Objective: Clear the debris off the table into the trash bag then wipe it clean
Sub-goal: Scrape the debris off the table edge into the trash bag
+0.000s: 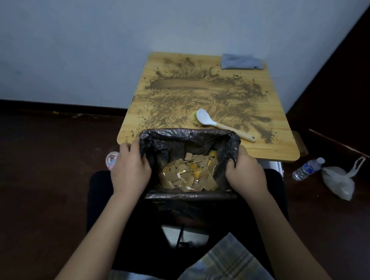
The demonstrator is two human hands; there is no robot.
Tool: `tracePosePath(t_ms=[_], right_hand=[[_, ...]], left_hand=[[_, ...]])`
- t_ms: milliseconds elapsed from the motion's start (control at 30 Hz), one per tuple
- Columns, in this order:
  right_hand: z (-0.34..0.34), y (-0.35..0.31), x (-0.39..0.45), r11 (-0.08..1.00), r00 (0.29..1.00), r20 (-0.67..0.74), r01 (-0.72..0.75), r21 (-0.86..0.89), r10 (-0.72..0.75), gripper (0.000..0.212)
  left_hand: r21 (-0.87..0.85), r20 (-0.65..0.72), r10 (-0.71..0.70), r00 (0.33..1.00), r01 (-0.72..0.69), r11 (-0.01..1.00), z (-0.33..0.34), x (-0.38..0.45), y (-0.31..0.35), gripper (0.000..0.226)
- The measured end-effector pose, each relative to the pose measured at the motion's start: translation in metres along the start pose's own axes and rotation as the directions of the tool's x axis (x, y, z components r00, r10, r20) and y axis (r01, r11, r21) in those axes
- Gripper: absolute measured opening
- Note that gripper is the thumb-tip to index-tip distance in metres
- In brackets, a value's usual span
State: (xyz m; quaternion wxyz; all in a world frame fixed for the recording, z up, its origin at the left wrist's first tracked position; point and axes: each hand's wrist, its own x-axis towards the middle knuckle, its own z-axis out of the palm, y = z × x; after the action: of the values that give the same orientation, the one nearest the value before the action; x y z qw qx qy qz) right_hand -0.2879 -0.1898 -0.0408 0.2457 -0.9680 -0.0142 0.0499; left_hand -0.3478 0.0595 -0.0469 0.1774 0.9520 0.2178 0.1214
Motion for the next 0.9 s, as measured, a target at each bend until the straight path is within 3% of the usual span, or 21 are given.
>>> tracePosePath(t_ms=[233,433,767,900], right_hand=[[-0.042,-0.032,0.016,0.999,0.997,-0.063,0.042,0.033,-0.04,0.045],[-0.073,-0.07,0.052,0.991,0.993,-0.108,0.058,0.124,-0.044,0.033],[-0.1,-0.127,0.132,0.978,0.985,-0.165,0.087,0.191,-0.055,0.051],[-0.1,-0.158,0.18,0.971,0.983,-0.178,0.079,0.227,-0.039,0.054]], left_hand=[[-0.056,-0.112,0.013,0.994,-0.019,0.998,-0.044,0.022,0.018,0.047],[-0.158,-0.171,-0.008,0.985,-0.019,0.987,-0.074,0.065,0.034,0.047],[-0.369,-0.203,0.0,0.979,-0.076,0.926,-0.095,0.158,0.053,0.055],[-0.462,-0.22,-0.12,0.968,0.005,0.887,-0.098,0.203,0.061,0.062]])
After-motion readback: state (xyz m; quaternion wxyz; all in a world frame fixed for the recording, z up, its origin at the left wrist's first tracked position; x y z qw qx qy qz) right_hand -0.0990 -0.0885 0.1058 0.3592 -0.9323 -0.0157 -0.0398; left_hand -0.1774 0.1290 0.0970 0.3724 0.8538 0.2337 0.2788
